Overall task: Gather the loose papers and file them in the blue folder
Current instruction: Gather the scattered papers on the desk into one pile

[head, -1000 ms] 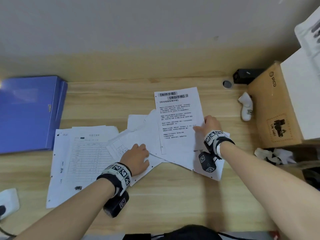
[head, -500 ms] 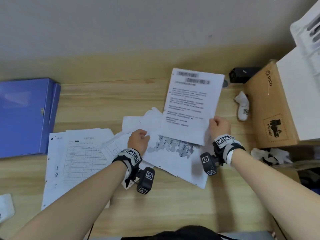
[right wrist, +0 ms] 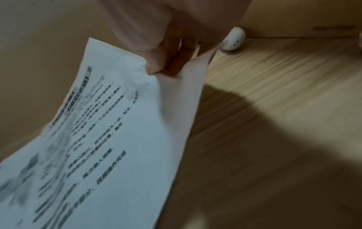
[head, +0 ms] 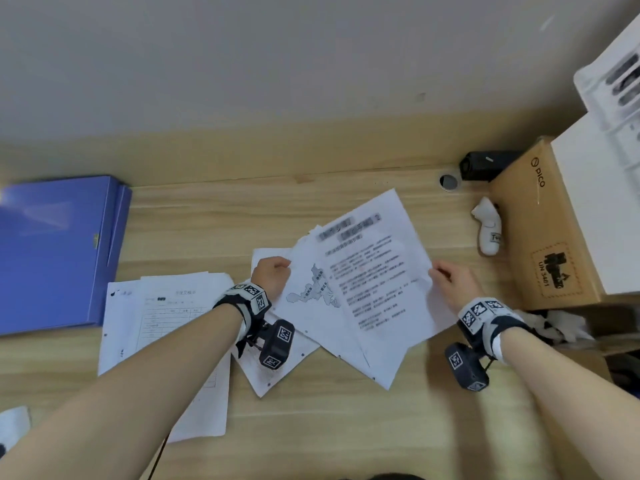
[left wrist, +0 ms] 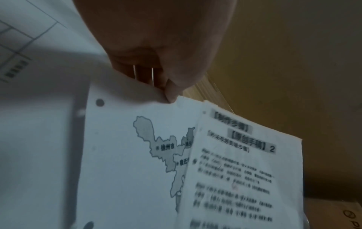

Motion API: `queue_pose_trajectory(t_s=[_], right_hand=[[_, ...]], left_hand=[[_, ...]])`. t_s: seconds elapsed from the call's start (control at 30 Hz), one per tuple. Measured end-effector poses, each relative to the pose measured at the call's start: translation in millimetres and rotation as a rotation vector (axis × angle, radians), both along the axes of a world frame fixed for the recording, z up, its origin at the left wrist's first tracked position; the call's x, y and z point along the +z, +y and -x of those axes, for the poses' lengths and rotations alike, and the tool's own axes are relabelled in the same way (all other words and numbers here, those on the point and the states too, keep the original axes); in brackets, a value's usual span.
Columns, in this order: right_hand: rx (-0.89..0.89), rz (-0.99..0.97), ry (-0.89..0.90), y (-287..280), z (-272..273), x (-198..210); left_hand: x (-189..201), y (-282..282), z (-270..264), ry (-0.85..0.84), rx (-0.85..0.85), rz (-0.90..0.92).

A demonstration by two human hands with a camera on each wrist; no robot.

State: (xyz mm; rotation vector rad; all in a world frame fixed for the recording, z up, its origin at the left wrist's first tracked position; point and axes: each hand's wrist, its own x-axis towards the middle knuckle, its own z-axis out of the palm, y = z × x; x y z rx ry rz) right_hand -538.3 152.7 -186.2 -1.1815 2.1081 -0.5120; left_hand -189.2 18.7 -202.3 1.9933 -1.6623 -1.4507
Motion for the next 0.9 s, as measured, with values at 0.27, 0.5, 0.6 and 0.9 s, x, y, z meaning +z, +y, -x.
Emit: queue_pose_trajectory(t_s=[0.27, 0.5, 0.6, 0.9], right_hand=[[0.309, -0.109, 0.129, -18.4, -29.6, -18.1], [0.215, -0.157, 0.193, -32.0, -54.2, -6.7], [0.184, -0.162, 0.083, -36.5, -61.3, -6.2], [0.016, 0.007, -0.177, -37.0, -50.8, -5.4]], left_hand=[[4.7, -21.9, 6.8, 0.068, -0.025, -0.266], [17.8, -7.0, 14.1, 0.145, -0.274, -0.027], [31.8, -7.6, 17.0, 0.203, -0.304, 0.005], [40.9, -13.3, -57.8, -0.222, -0.232, 0.038]])
